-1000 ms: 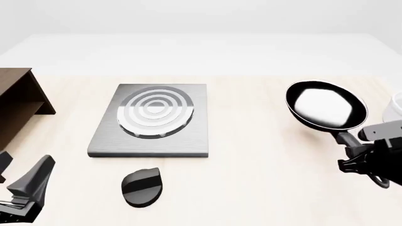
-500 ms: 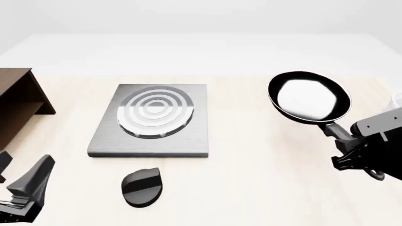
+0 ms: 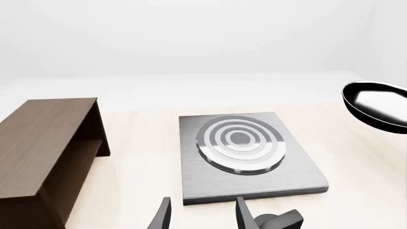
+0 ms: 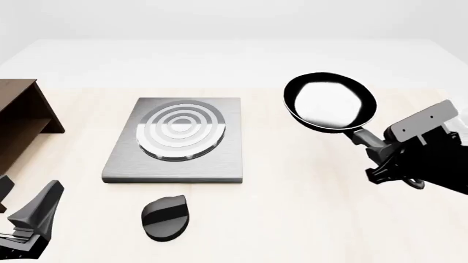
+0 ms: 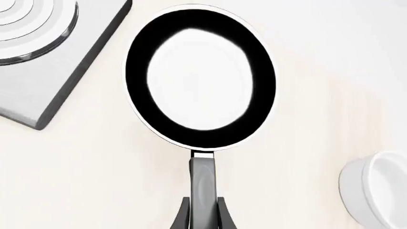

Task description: Turn on the stove and put the frying pan on it.

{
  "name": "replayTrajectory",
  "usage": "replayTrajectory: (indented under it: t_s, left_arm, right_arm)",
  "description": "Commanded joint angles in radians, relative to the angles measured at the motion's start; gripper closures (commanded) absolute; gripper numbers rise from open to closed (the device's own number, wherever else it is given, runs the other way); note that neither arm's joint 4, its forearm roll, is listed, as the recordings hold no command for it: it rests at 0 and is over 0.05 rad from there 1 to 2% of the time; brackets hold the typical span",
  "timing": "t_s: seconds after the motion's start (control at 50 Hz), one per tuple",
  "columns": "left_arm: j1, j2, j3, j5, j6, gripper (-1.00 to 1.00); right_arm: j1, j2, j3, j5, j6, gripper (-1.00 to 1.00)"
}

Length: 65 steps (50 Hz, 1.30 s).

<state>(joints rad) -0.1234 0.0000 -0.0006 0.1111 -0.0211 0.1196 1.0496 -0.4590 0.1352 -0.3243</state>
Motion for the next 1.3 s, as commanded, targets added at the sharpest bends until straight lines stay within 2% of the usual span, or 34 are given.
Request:
replayTrajectory:
  t_s: [0.02,0.48,0.7,1.3]
  left_arm:
    - [0.006,0.0,0.0,0.0,-0.02,-1.0]
    - [0.004,0.0,0.0,0.0,-0.019,-1.0]
    - [0.003,0.0,0.0,-0.001,-0.021,-1.0]
    - [-0.001,0.0,0.0,-0.007,-0.024,-1.0]
  right_arm:
    - [0.067,0.047,-0.093,0.009,0.013,1.0]
    - [0.19,0.182,-0.232,0.017,0.002,1.0]
    - [0.27,0.252,-0.304,0.008,0.023,1.0]
    - [0.413,0.434,-0.476,-0.008,0.054,1.0]
